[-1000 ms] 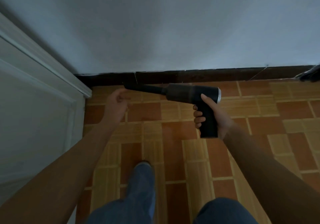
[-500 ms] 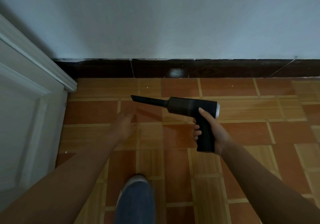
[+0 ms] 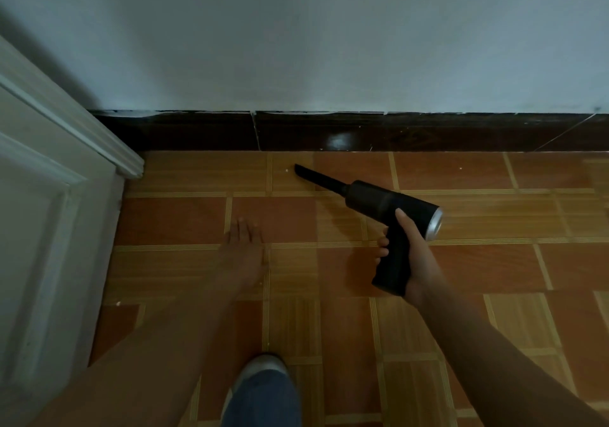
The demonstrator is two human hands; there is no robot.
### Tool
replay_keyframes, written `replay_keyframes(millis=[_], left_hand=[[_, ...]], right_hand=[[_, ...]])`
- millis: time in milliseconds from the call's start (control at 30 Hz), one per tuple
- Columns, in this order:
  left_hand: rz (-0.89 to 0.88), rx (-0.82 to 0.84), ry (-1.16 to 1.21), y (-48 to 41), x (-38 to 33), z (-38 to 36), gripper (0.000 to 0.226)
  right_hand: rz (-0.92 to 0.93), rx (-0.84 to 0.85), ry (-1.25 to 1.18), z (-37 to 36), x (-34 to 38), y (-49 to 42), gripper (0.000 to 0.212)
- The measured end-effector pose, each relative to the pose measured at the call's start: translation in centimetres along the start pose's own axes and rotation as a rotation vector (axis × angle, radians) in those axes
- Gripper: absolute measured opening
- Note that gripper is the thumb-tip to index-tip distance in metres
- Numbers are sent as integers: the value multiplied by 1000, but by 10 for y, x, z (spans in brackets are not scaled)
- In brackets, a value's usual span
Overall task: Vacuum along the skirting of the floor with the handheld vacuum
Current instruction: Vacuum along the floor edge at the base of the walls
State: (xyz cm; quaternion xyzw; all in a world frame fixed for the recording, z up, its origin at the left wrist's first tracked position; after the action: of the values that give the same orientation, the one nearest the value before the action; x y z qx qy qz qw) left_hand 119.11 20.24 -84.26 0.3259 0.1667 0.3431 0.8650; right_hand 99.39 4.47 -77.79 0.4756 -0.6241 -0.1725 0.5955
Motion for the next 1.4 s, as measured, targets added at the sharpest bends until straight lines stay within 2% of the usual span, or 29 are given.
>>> replay_keyframes(millis=[600,800,1033,1200,1400], left_hand=[[-22,27,41,1,1,-1,87],[-32,20,58,-2,5,-4,90],[-57,3,76,-4,7,-7,91],[-62,-19,101,-5,11,-11,92],[-68,-71,111,-1,13,-11,92]], right_hand=[[113,39,125,-3,-3,-7,47],[167,44,142,-2,-2,-8,47],[134,55,147,-14,-15,-11,39],[214,41,195,-13,-7,-12,46],[280,26,212,-11,5,-10,40]])
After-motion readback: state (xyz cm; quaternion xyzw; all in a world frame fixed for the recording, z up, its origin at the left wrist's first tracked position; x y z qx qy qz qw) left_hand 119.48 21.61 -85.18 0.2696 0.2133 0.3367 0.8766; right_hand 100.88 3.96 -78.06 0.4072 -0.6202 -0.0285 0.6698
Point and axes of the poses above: each hand's wrist, its own y-axis away from the middle knuckle, its own z-axis out of the back of the hand, x = y × z, the point moved 4 cm from there along -y, towards the middle knuckle, and after that the axes turned 7 degrees about y, right-handed, at the moved point
